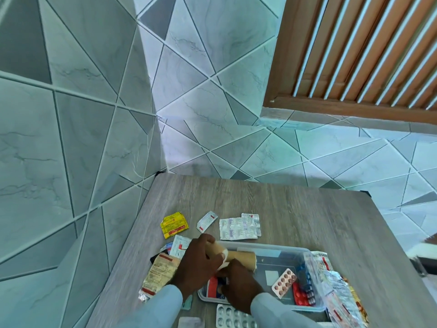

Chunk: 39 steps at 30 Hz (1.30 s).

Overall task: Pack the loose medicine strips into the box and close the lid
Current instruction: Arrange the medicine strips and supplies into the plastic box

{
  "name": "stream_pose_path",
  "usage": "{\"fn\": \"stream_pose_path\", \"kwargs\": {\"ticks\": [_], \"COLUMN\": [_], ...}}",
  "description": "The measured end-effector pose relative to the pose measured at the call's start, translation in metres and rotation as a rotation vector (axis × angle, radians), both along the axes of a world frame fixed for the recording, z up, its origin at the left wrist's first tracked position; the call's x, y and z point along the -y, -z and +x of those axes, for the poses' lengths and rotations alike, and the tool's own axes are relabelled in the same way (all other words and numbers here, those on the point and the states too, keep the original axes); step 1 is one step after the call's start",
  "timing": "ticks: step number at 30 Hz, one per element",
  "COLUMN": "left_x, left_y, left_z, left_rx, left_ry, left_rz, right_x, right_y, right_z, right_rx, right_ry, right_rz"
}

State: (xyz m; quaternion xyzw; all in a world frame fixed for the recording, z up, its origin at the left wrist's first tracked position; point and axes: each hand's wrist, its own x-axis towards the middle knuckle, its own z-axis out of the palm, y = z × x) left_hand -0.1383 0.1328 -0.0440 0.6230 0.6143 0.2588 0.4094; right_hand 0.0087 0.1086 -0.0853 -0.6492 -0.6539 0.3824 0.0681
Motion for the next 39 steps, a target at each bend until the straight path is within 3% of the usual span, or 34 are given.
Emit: {"fn": "stream_pose_path", "kwargs": {"ticks": [7, 10, 13, 15, 18, 21, 24, 26, 29, 32, 39], "left_x": [0.000, -0.006, -0.008, -0.004, 0.003, 0.005, 0.003, 0.003, 0.005, 0.005, 0.003], "left_y": [0.001, -0.005, -0.010, -0.013, -0.012, -0.011, -0.013, -0.015, -0.013, -0.009, -0.005], "left_z": [-0.003, -0.007, 0.000, 0.014, 0.035, 0.030, 0.009, 0.005, 0.012, 0.012, 0.003], "left_rx": [-0.028, 0.007, -0.001, 0.000, 0.008, -0.085, -0.415, -0.671, -0.869, -0.905, -0.827], "left_ry": [0.018, -0.014, 0.058, 0.190, 0.347, 0.336, 0.373, 0.500, 0.637, 0.681, 0.650], "left_rz": [0.000, -0.002, 0.013, -0.014, -0.059, -0.048, 0.047, 0.058, 0.073, 0.110, 0.090], "right_x": [0.002, 0.007, 0.003, 0.000, 0.002, 0.008, 0.016, 0.018, 0.012, 0.006, 0.005], "right_y": [0.004, -0.003, -0.023, -0.035, -0.043, -0.029, -0.019, -0.016, -0.014, -0.005, -0.007], "right_z": [0.008, 0.025, 0.040, 0.044, 0.047, 0.053, 0.056, 0.052, 0.043, 0.037, 0.030], "right_rx": [-0.160, -0.188, -0.548, -0.748, -0.648, -0.409, -0.157, -0.101, 0.017, 0.150, 0.218], "right_ry": [0.102, 0.254, 0.580, 0.603, 0.498, 0.571, 0.585, 0.536, 0.411, 0.293, 0.268], "right_rz": [-0.059, 0.026, -0.040, -0.202, -0.222, -0.137, -0.093, -0.063, -0.071, -0.100, -0.097]}}
